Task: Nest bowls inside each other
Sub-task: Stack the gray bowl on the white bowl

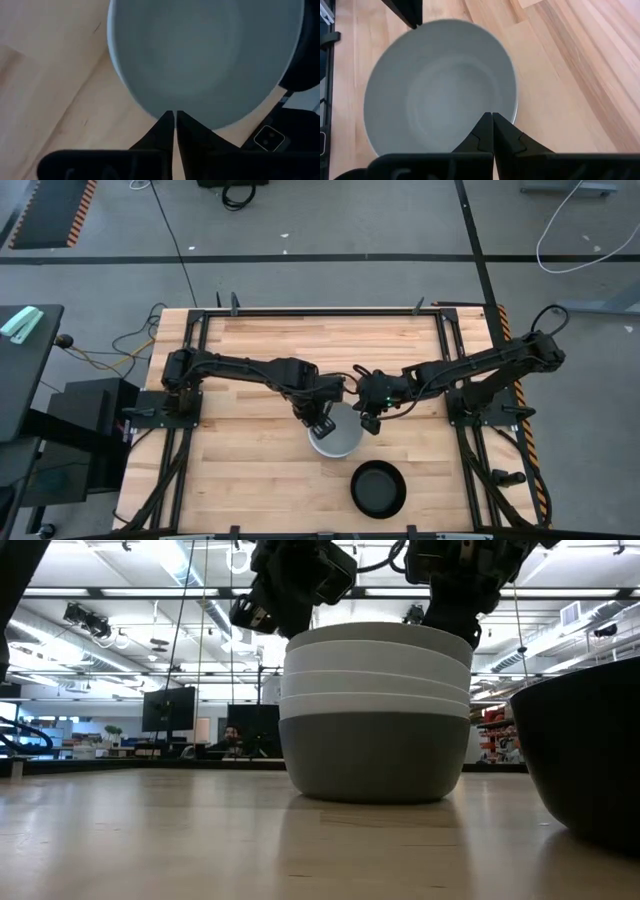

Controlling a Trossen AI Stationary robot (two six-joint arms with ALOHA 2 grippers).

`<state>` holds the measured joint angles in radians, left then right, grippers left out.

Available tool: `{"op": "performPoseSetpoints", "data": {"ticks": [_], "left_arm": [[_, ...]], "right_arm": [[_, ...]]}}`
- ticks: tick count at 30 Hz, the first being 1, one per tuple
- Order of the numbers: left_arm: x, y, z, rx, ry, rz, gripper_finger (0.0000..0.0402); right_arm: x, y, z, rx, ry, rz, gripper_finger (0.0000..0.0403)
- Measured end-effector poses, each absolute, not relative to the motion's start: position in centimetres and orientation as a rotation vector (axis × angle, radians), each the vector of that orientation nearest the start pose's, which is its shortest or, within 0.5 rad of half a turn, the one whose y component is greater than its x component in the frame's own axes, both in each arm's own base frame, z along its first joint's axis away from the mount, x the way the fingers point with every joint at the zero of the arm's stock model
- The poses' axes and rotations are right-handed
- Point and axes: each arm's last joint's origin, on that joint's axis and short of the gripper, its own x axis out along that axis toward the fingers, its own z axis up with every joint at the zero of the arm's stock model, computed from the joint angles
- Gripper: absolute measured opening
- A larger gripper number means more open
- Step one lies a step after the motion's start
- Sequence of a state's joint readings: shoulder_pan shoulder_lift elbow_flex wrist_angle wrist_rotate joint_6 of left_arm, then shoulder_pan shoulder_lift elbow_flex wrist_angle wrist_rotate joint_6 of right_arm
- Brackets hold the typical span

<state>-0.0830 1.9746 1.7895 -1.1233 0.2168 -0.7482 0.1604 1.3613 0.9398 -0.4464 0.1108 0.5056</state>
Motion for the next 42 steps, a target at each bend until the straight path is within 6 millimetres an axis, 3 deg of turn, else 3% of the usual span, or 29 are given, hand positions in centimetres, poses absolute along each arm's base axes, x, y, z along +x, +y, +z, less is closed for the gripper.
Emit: {"op": "performPoseSetpoints", "data": {"ticks": [4, 31, 42], "left_arm": [[40.2, -4.2, 25.9, -0.711, 1.371, 0.259, 0.0021], [40.1, -4.4, 25.8, -0.695, 1.366, 0.267, 0.0027], [39.8, -4.8, 23.7, -0.716, 1.399, 0.303, 0.0019]], "right_arm": [[27.2, 4.3, 24.2, 0.355, 0.855, -0.167, 0.0003], [27.2, 4.3, 24.2, 0.369, 0.851, -0.167, 0.0003], [27.2, 4.6, 24.2, 0.366, 0.855, -0.155, 0.0003]]}}
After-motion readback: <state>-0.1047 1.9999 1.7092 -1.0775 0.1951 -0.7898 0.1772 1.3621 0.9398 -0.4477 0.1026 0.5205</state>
